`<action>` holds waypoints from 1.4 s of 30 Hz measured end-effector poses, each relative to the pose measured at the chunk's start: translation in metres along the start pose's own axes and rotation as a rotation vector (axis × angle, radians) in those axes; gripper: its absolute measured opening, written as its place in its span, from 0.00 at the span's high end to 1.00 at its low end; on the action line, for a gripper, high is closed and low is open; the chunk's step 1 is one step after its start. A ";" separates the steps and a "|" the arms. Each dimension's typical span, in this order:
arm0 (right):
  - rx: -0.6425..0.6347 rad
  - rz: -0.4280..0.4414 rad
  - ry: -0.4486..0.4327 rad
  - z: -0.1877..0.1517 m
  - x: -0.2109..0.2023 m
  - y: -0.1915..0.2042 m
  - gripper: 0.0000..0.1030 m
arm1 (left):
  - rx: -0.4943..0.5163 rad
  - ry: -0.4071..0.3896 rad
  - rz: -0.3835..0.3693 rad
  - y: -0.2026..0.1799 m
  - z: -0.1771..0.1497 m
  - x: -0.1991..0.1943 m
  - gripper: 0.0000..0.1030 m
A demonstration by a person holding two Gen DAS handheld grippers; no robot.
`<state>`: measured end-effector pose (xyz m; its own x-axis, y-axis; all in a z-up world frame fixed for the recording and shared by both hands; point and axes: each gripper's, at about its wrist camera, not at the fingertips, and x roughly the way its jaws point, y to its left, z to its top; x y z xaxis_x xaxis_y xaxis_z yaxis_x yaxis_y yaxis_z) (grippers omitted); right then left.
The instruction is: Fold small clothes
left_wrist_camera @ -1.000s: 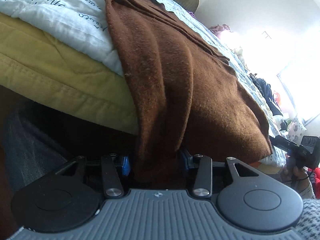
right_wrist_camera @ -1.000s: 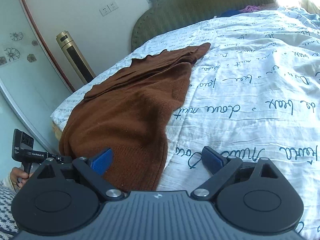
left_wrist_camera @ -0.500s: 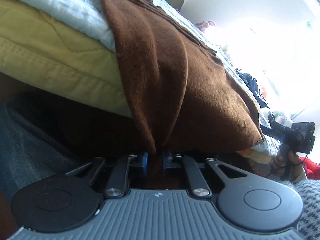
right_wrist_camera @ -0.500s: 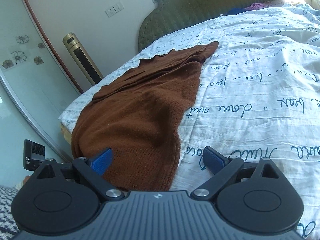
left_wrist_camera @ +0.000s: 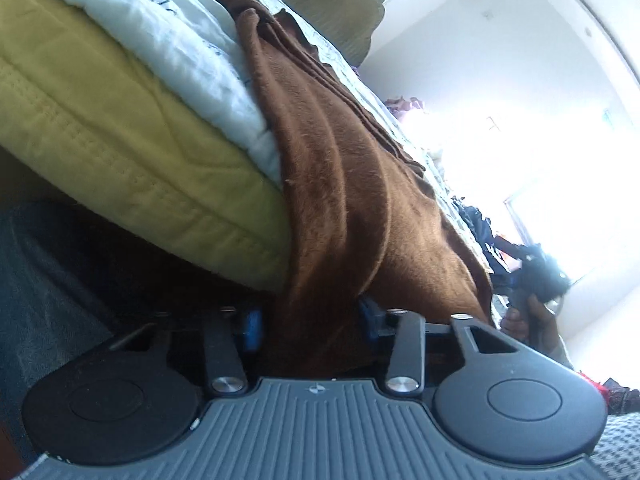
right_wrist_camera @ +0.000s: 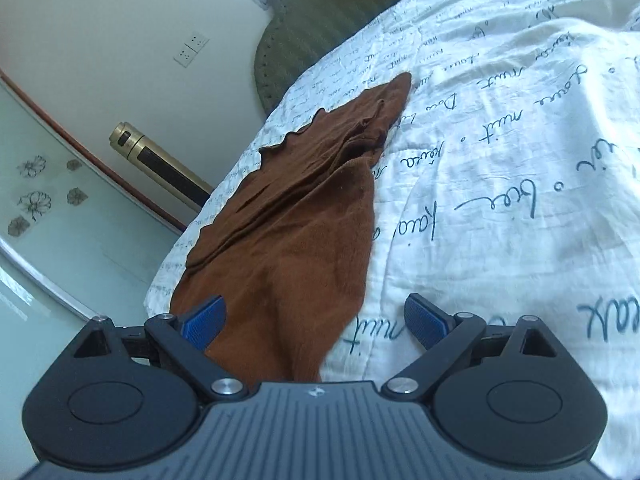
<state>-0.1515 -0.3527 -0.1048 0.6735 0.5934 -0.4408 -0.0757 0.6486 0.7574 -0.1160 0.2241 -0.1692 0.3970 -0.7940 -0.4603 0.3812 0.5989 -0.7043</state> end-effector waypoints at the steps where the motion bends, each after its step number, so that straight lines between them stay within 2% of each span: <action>1: 0.019 0.015 -0.006 0.006 0.005 -0.002 0.06 | 0.004 0.000 0.001 0.000 0.000 0.000 0.71; 3: 0.025 0.009 0.014 0.014 0.015 -0.001 0.09 | 0.003 0.001 -0.007 -0.002 0.002 0.001 0.80; 4: 0.023 -0.017 0.006 0.019 0.017 -0.002 0.14 | 0.002 0.004 -0.010 -0.003 0.003 0.002 0.80; 5: 0.044 -0.022 0.003 0.023 0.020 -0.004 0.23 | 0.003 0.004 -0.011 -0.004 0.004 0.000 0.80; 6: 0.061 -0.019 0.005 0.026 0.022 -0.008 0.31 | -0.001 -0.003 -0.011 -0.008 0.008 0.000 0.77; 8: 0.049 -0.018 0.030 0.030 0.027 -0.012 0.37 | -0.010 -0.035 -0.029 -0.009 0.014 -0.008 0.62; 9: 0.038 -0.016 0.040 0.030 0.029 -0.011 0.37 | -0.011 -0.054 -0.027 -0.010 0.018 -0.013 0.49; 10: 0.020 -0.011 0.052 0.029 0.030 -0.009 0.37 | -0.017 -0.077 -0.023 -0.011 0.022 -0.019 0.42; 14: -0.021 -0.025 0.062 0.027 0.032 -0.003 0.38 | -0.061 -0.135 -0.043 -0.009 0.041 -0.033 0.39; 16: -0.023 -0.026 0.057 0.026 0.032 -0.002 0.38 | -0.071 -0.145 -0.022 -0.007 0.049 -0.035 0.39; 18: -0.017 -0.020 0.052 0.026 0.033 -0.004 0.38 | -0.080 -0.139 -0.034 -0.004 0.056 -0.032 0.39; 20: -0.015 -0.020 0.047 0.025 0.033 -0.003 0.38 | -0.105 -0.130 -0.044 0.000 0.061 -0.029 0.47; 22: -0.025 -0.031 0.046 0.024 0.033 -0.001 0.41 | -0.124 -0.099 -0.047 0.002 0.062 -0.020 0.67; 24: -0.038 -0.053 0.056 0.023 0.034 0.001 0.66 | -0.147 -0.084 -0.031 0.005 0.060 -0.016 0.81; 25: -0.046 -0.059 0.063 0.022 0.036 0.002 0.72 | -0.158 -0.084 -0.034 0.008 0.059 -0.015 0.86; 27: -0.077 -0.079 0.064 0.019 0.037 0.007 0.93 | -0.179 -0.084 -0.022 0.012 0.056 -0.014 0.91; 30: -0.117 -0.075 0.036 0.015 0.032 0.018 0.94 | -0.219 -0.095 -0.031 0.015 0.053 -0.024 0.94; 39: -0.168 -0.009 -0.046 0.018 0.020 0.048 0.95 | -0.195 -0.140 -0.024 -0.011 0.069 -0.038 0.97; 42: -0.169 0.000 -0.052 0.019 0.019 0.049 0.95 | -0.199 -0.129 0.013 -0.019 0.072 -0.036 0.97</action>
<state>-0.1282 -0.3186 -0.0673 0.7104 0.5705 -0.4120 -0.1954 0.7224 0.6633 -0.0772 0.2493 -0.1001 0.5092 -0.7590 -0.4057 0.2083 0.5661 -0.7976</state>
